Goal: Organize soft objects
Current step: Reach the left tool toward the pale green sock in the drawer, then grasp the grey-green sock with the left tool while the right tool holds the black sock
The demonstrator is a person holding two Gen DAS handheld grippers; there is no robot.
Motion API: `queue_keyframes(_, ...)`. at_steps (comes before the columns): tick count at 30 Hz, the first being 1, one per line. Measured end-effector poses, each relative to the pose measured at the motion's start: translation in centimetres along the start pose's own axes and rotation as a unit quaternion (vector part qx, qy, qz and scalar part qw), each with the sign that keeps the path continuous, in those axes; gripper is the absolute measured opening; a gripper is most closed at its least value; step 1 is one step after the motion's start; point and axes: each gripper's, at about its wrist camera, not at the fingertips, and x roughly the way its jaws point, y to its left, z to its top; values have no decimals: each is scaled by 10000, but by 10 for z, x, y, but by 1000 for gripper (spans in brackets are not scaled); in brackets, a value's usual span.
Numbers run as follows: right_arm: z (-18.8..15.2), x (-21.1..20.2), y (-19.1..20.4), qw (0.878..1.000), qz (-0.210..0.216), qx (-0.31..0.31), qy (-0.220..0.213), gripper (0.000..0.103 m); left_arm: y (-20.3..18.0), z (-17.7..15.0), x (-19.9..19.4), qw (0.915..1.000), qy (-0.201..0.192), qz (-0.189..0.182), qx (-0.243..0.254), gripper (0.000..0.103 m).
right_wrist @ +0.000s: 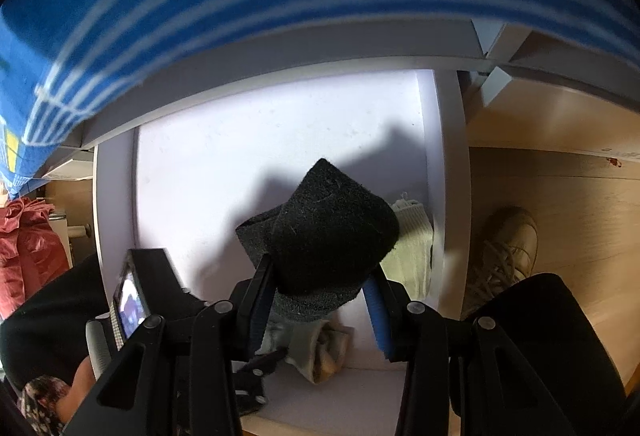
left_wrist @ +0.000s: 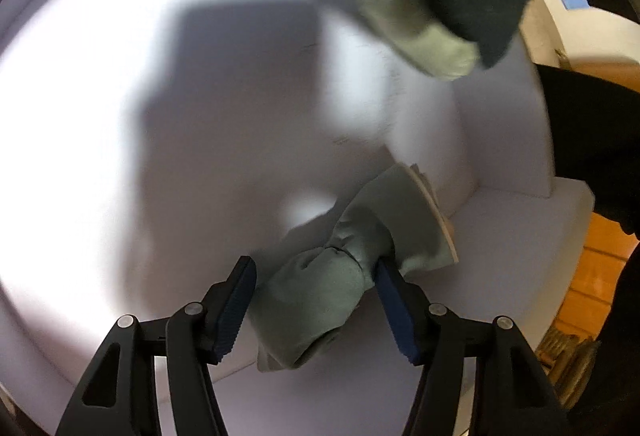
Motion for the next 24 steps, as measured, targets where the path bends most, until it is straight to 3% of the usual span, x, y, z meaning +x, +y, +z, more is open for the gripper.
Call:
queue_keyframes(3, 0, 0, 1, 10000, 20, -2, 0, 44, 28, -18, -7, 9974, -173, 116, -685, 63)
queue_keyframes(4, -1, 1, 2, 10000, 29, -13, 8, 44, 41, -26, -12, 9936, -299, 95, -1082, 62)
queue_keyframes(6, -1, 2, 4, 10000, 38, -26, 23, 44, 52, -34, -20, 9888, -514, 12, -1402, 63)
queue_keyframes(8, -1, 4, 6, 10000, 67, -42, 53, 44, 54, -39, -31, 9875, -753, -159, -1377, 68)
queue_keyframes(10, -3, 6, 8, 9999, 105, -45, 90, 44, 30, -34, -41, 9895, -903, -190, -1108, 74)
queue_keyframes(13, -5, 11, 8, 9996, 196, 15, 184, 44, -5, -20, -36, 9958, -678, -189, -591, 75)
queue_keyframes(15, -6, 14, 7, 9993, 270, 85, 235, 44, -20, -16, -25, 9985, -481, 77, -243, 75)
queue_keyframes(16, -7, 16, 6, 9992, 287, 123, 254, 44, -29, -18, -17, 9984, -387, 403, -34, 75)
queue_keyframes(18, -8, 17, 4, 9989, 319, 194, 274, 44, -36, -16, -6, 9966, -317, 752, 87, 73)
queue_keyframes(19, -8, 17, 3, 9987, 352, 240, 281, 44, -34, -16, 0, 9958, -298, 861, -24, 72)
queue_keyframes(20, -9, 17, 2, 9984, 393, 288, 287, 44, -34, -15, 4, 9959, -309, 827, -174, 60)
queue_keyframes(22, -10, 17, 1, 9979, 467, 359, 287, 44, -23, -17, -4, 9948, -553, 690, -502, 49)
queue_keyframes(24, -12, 15, 2, 9977, 490, 370, 274, 44, -15, -18, -6, 9913, -655, 692, -906, 47)
